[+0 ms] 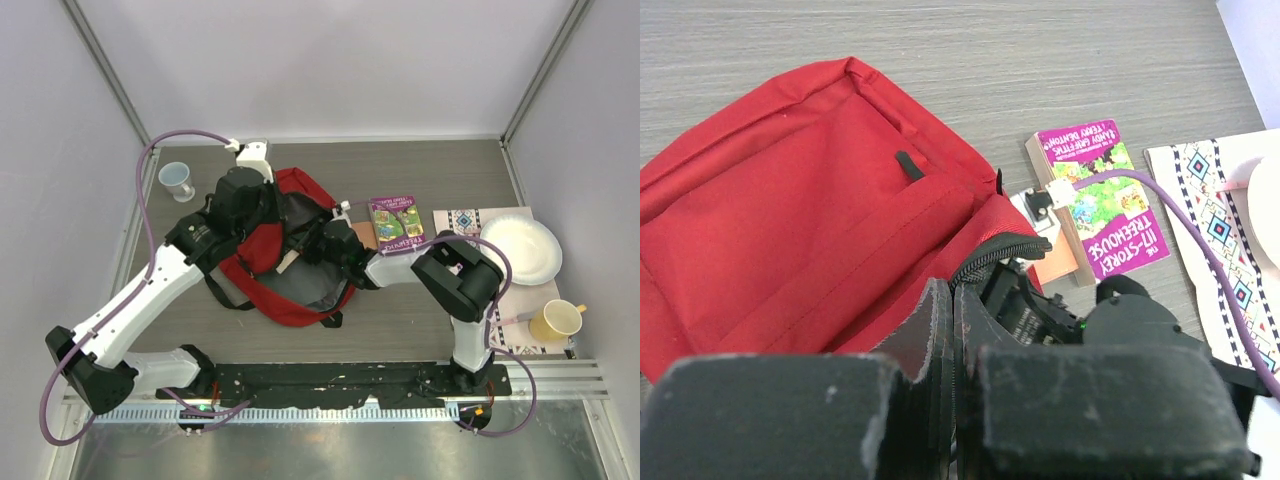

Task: Pack the student bag
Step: Place the book in the student bag, then pick up the book from the center of the board.

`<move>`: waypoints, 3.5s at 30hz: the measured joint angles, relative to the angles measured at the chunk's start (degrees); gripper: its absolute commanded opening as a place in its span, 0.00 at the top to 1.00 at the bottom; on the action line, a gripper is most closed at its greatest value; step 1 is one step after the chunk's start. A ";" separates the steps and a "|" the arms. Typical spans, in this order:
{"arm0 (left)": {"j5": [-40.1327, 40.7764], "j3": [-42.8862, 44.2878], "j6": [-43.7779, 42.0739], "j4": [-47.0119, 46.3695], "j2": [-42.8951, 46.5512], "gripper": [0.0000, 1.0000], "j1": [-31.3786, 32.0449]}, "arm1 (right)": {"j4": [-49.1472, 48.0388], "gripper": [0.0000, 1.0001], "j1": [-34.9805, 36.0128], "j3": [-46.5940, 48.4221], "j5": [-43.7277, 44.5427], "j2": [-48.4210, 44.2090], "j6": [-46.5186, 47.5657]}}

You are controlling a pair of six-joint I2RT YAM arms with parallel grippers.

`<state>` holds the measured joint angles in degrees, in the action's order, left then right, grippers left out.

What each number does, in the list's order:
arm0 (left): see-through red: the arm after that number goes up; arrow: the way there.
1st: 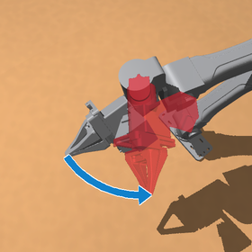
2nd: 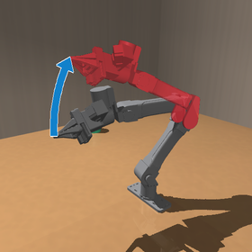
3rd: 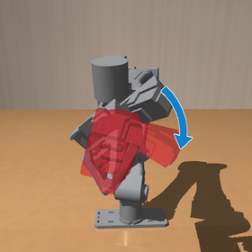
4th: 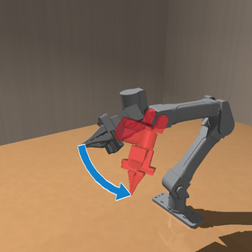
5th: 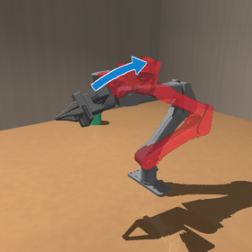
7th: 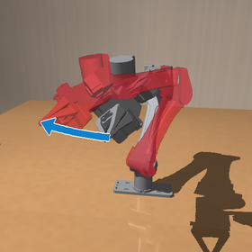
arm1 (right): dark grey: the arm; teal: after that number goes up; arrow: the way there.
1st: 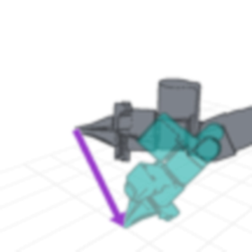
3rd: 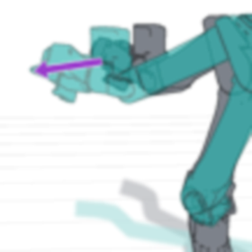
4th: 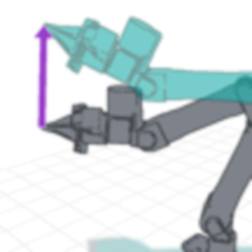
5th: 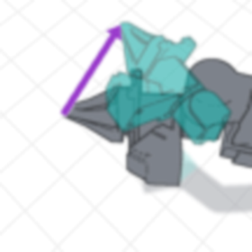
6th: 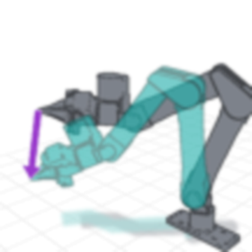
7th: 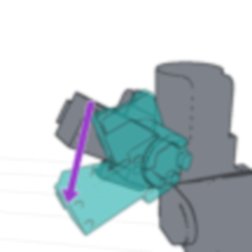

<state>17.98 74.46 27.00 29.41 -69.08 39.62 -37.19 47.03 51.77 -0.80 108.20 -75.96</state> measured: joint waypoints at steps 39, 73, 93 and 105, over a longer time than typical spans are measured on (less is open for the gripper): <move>-2.14 -2.38 1.16 -0.90 0.48 1.00 0.02 | 4.68 0.94 -0.76 2.82 -4.28 2.27 5.33; -3.61 -9.42 4.17 -0.96 0.68 0.90 0.02 | 18.01 0.30 -1.14 -17.55 6.40 -38.18 23.58; -12.85 -9.05 6.60 0.31 -0.50 0.11 1.99 | 37.59 0.19 -31.12 -20.11 9.66 -51.34 29.77; -20.76 5.51 6.91 -6.97 -18.43 0.08 1.99 | 39.21 0.19 -43.21 -14.51 -7.50 -38.86 33.42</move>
<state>-2.79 79.96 33.91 22.44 -87.50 41.60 2.02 3.81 37.26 -8.29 69.34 -42.54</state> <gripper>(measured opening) 0.916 0.810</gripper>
